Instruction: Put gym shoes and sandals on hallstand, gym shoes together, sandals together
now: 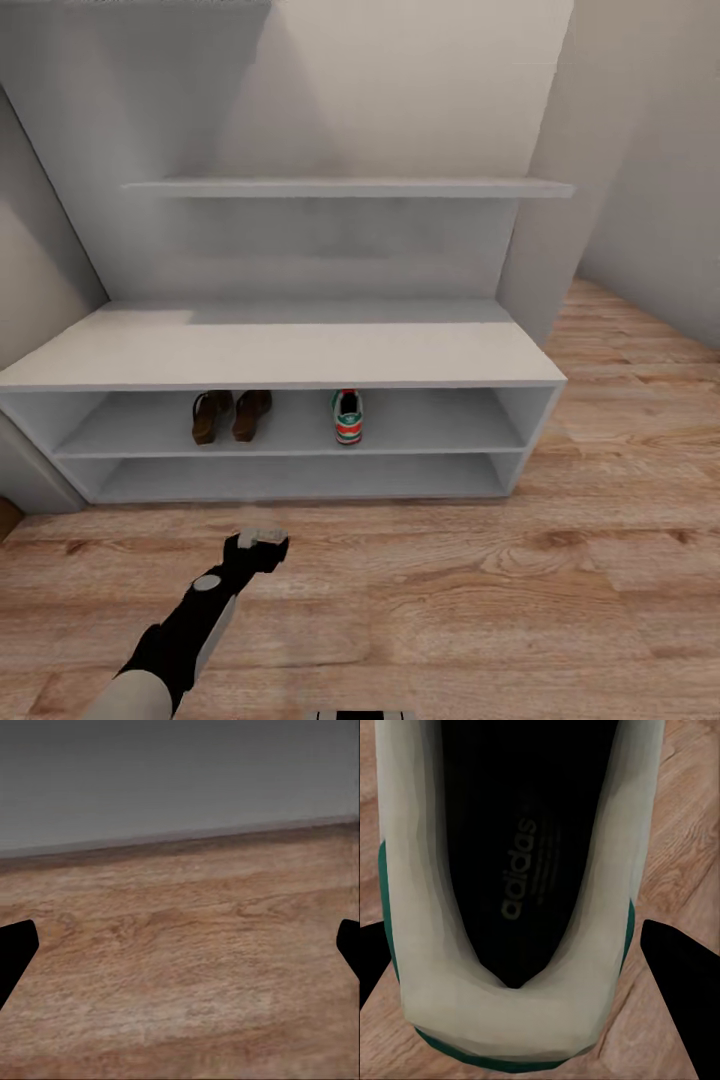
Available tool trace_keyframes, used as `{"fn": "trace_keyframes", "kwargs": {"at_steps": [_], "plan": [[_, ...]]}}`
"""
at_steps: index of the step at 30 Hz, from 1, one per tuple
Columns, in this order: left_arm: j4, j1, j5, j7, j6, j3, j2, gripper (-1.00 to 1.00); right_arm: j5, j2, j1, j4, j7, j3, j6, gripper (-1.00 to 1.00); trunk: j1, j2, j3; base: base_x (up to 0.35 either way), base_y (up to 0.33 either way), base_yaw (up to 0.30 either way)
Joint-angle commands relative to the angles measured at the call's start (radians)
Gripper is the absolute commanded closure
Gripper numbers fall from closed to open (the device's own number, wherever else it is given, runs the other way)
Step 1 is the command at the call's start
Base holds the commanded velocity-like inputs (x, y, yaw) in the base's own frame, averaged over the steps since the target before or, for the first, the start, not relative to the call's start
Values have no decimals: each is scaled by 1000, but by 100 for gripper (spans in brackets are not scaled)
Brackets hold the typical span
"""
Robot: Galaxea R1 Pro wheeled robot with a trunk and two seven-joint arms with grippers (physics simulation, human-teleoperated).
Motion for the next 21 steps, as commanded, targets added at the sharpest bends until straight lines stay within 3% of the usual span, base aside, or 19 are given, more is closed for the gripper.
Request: {"fn": "trace_keyframes", "kwargs": {"at_steps": [1,2,4,7,9,15,21], "plan": [[-2,19,-2,-52,-38,1,16,-100,-7,0,-1,2,8,-4,-2,100,-1,-1,-1,-11,-5,0],[-2,56,2,-119,-106,1,42,-100,-7,0,-1,3,8,-4,-2,100,-1,-1,-1,-5,-2,0],[-2,99,4,-196,-192,2,74,-100,-7,0,-1,3,8,-4,-2,100,-1,-1,-1,-2,-1,0],[-3,145,9,-247,-255,4,108,-100,-7,1,-1,3,9,-4,-3,100,-1,-1,-1,0,0,0],[-3,160,21,-257,-272,10,123,-100,-7,2,-1,3,10,-4,-3,100,-1,-1,-1,0,0,0],[-3,202,106,-315,-291,52,158,-100,-7,3,-1,5,13,-3,-5,100,-1,-1,-1,0,0,0],[-3,211,126,-336,-292,104,171,-100,-7,9,-1,6,13,-2,-5,100,-1,-1,-1,-108,-2,0]]}}
